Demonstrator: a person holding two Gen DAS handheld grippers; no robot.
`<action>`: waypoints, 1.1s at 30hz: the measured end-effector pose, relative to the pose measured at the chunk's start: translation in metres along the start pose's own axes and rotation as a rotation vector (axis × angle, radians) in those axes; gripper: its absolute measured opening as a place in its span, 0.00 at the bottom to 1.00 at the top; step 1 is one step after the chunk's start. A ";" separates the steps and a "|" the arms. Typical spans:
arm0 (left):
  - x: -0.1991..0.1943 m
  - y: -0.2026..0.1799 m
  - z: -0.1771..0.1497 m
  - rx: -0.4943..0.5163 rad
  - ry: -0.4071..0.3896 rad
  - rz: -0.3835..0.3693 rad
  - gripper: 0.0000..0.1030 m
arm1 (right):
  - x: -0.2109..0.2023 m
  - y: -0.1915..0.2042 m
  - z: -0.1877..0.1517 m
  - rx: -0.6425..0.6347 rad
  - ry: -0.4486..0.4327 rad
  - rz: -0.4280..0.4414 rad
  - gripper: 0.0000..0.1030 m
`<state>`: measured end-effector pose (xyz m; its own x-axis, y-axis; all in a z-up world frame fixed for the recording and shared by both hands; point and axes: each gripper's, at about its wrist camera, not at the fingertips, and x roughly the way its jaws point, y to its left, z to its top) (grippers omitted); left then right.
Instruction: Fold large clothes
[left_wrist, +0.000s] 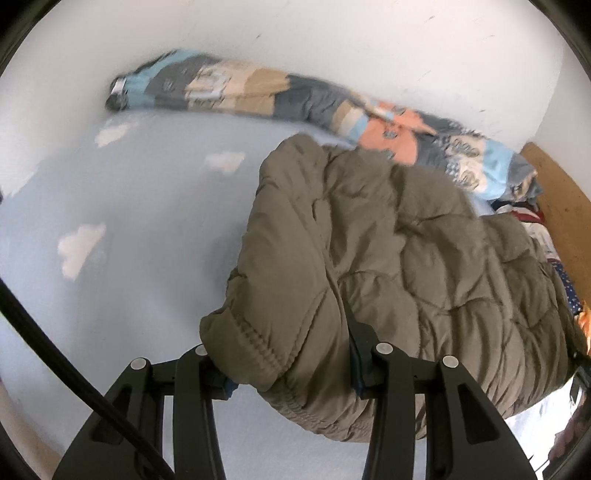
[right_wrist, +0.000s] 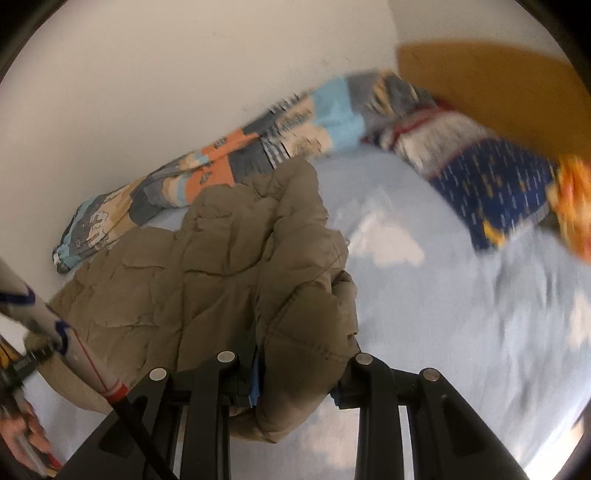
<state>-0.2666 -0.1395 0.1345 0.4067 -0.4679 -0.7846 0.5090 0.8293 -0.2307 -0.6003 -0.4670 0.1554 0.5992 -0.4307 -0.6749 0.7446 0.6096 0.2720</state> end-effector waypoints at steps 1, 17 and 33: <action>0.005 0.006 -0.005 -0.023 0.017 -0.004 0.44 | 0.004 -0.007 -0.007 0.025 0.025 0.002 0.29; -0.007 0.094 -0.045 -0.429 0.154 -0.246 0.58 | -0.013 -0.128 -0.073 0.613 0.158 0.209 0.54; -0.048 -0.083 -0.037 0.261 -0.128 -0.026 0.59 | -0.018 0.019 -0.030 -0.101 0.009 0.122 0.31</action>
<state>-0.3565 -0.1750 0.1699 0.4751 -0.5365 -0.6974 0.6920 0.7174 -0.0805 -0.6062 -0.4277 0.1518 0.6805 -0.3431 -0.6475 0.6326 0.7210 0.2828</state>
